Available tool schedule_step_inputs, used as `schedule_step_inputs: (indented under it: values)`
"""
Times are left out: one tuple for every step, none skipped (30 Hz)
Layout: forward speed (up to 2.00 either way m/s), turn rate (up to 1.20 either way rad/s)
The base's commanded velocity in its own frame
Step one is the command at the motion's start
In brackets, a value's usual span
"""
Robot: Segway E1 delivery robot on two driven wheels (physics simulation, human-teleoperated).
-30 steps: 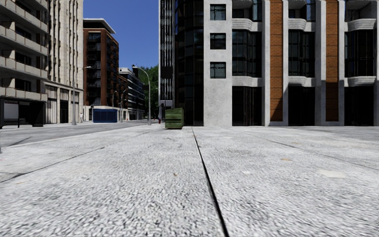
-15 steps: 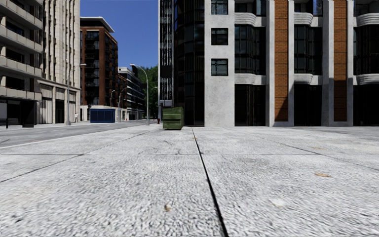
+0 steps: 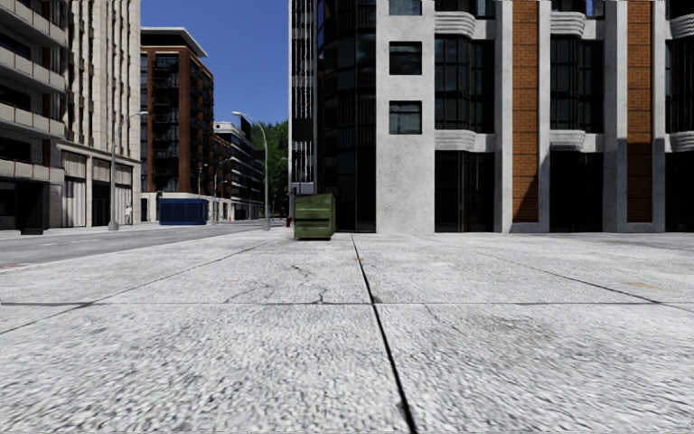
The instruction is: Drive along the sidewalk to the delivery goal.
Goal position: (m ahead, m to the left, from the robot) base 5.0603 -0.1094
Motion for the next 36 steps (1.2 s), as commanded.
schedule_step_inputs:
  values:
    - [1.99, 0.0]
    - [1.99, 0.0]
    - [1.99, 0.0]
    - [1.99, 0.0]
    - [1.99, 0.0]
    - [1.99, 0.0]
    - [1.99, 0.0]
    - [1.99, 0.0]
    - [1.99, 0.0]
    - [1.99, 0.0]
    - [1.99, 0.0]
    - [1.99, 0.0]
    - [1.99, 0.0]
    - [1.99, 0.0]
    - [1.99, 0.0]
    - [1.99, 0.0]
    - [1.99, 0.0]
    - [1.99, 0.0]
    - [1.99, 0.0]
    - [1.99, 0.0]
    - [1.99, 0.0]
    - [1.99, 0.0]
    - [1.99, 0.0]
    - [1.99, 0.0]
    - [1.99, 0.0]
    - [1.99, 0.0]
    - [1.99, 0.0]
    - [1.99, 0.0]
    - [1.99, 0.0]
    - [1.99, 0.0]
    - [1.99, 0.0]
    - [1.98, 0.0]
    - [1.98, 0.0]
    - [1.98, 0.0]
    - [1.98, 0.0]
    - [1.98, 0.0]
